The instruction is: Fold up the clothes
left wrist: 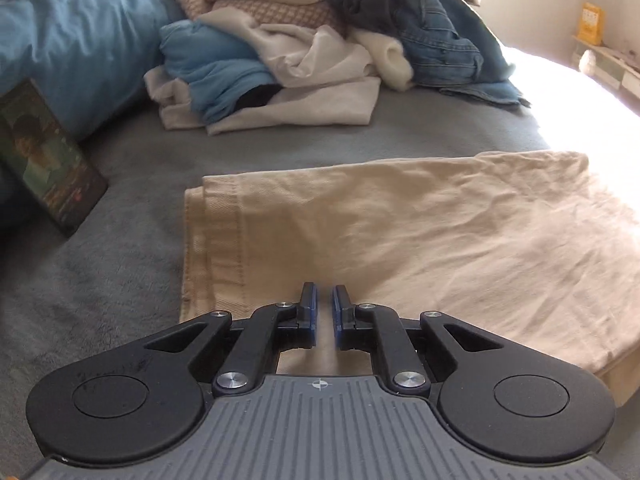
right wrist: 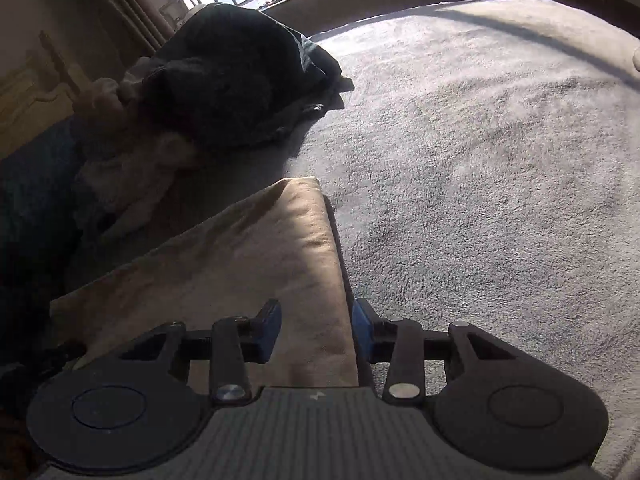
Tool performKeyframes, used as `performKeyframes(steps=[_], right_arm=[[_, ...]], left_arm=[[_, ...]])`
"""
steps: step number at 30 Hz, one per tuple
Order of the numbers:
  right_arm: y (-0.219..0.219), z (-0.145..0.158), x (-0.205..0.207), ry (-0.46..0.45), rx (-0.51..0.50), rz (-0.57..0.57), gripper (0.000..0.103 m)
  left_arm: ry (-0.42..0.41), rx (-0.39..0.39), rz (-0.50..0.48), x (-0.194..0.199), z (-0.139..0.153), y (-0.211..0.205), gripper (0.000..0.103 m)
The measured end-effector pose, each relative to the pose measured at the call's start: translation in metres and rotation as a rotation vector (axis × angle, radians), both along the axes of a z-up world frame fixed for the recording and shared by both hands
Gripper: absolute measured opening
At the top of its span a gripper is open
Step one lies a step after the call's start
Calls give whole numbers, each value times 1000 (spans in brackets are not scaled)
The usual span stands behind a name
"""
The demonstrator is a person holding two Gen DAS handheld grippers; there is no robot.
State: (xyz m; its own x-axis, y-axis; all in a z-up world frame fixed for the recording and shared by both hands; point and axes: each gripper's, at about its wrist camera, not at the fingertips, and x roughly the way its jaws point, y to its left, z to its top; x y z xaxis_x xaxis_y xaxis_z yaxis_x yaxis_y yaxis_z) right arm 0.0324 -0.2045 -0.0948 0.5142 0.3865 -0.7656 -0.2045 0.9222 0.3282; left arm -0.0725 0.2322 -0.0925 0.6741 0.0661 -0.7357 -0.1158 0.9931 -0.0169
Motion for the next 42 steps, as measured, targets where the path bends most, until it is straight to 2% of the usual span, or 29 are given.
performKeyframes(steps=[1, 2, 4, 7, 11, 14, 16, 17, 19, 24, 27, 30, 39, 42], right_arm=[[9, -13, 3, 64, -68, 32, 42], [9, -16, 2, 84, -78, 39, 42], [9, -22, 1, 117, -92, 51, 42], [1, -7, 3, 124, -60, 12, 43], [16, 22, 14, 15, -47, 52, 42], [43, 22, 35, -43, -58, 119, 40], [58, -3, 48, 0, -106, 148, 35], [64, -20, 55, 34, -142, 154, 29], [62, -23, 54, 33, -129, 134, 27], [69, 8, 64, -30, -112, 110, 28], [75, 1, 88, -51, -97, 64, 28], [79, -25, 109, -8, -96, 28, 27], [62, -3, 105, -25, 18, -18, 28], [66, -17, 108, -5, 5, -17, 27]], left_arm=[[-5, -23, 14, -3, -3, 8, 10], [-7, -29, 17, -5, -2, 10, 10], [-10, -11, 11, -7, -1, 8, 10], [-14, 17, 3, -8, -2, 4, 10], [-19, 10, -3, -7, -3, 6, 10], [-25, -9, 8, -8, -3, 8, 10], [-37, -28, 18, -10, -4, 11, 10], [-40, -36, 20, -10, -5, 11, 10], [-40, -48, 25, -10, -4, 13, 10], [-49, -72, 29, -11, -6, 16, 10], [-53, -70, 33, -11, -6, 14, 10], [-48, -68, 27, -11, -5, 14, 10], [-38, -72, 24, -9, -7, 14, 10], [-34, -67, 28, -8, -7, 12, 11]])
